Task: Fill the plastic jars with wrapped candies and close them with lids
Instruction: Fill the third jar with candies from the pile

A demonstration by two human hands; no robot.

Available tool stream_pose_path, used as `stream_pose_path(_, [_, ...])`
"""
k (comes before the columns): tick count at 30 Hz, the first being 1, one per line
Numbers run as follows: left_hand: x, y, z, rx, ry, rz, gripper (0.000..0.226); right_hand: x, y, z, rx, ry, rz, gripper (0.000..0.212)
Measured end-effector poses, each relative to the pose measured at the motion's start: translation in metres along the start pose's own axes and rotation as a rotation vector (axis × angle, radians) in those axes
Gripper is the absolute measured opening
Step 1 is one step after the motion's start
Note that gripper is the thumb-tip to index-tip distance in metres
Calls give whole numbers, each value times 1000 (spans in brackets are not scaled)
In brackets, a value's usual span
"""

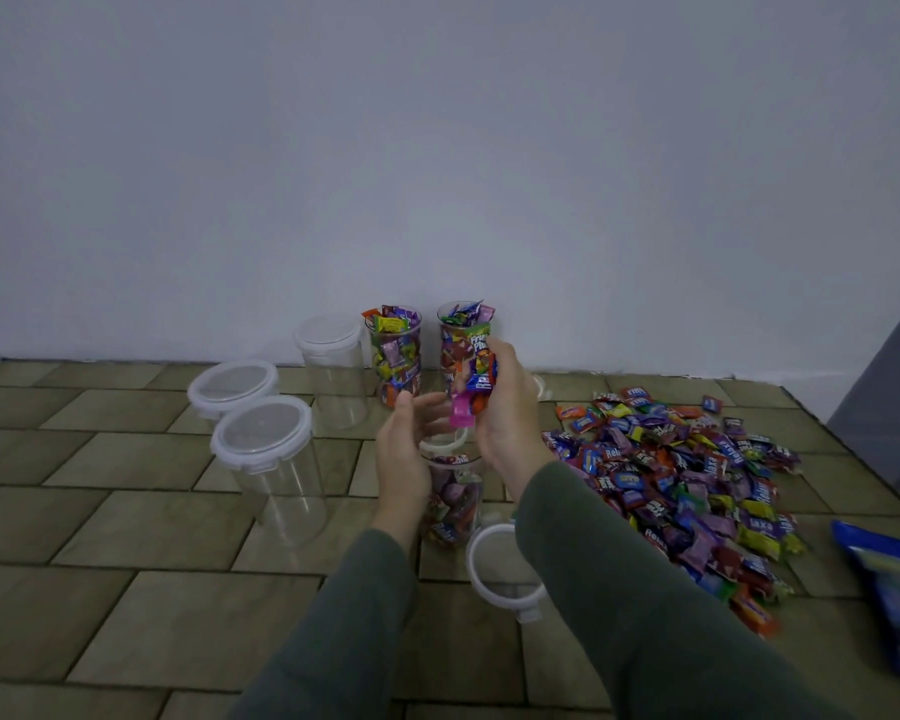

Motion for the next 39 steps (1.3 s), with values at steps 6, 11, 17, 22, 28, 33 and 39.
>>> stream_pose_path(6, [0, -2, -5, -28, -1, 65, 56, 0, 1, 2, -59, -115, -16, 20])
stream_pose_path(11, [-1, -6, -4, -73, 11, 62, 61, -4, 2, 0, -198, -128, 87, 25])
stream_pose_path(17, [-1, -7, -3, -149, 13, 79, 62, 0, 8, -2, -307, -77, 328, 22])
stream_pose_path(22, [-1, 1, -3, -172, -20, 62, 53, -6, -4, -8, -440, -112, 466, 17])
stream_pose_path(28, [-14, 29, -4, 98, -171, -216, 18, -53, -12, -27, -484, -142, 645, 17])
stream_pose_path(33, [19, 67, 1, 338, -216, -468, 16, -92, -15, -36, -468, -119, 712, 18])
stream_pose_path(39, [79, 59, 30, 440, -419, -611, 16, -130, -42, -53, -452, -82, 839, 11])
Point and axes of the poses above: each hand's wrist, its own z-axis away from the middle knuckle, its own x-axis out of the palm, y = z × x, the point moved 1 cm from there along -z, towards the middle knuckle, and after that the axes turned 12 degrees about y, right-handed, at the moved point
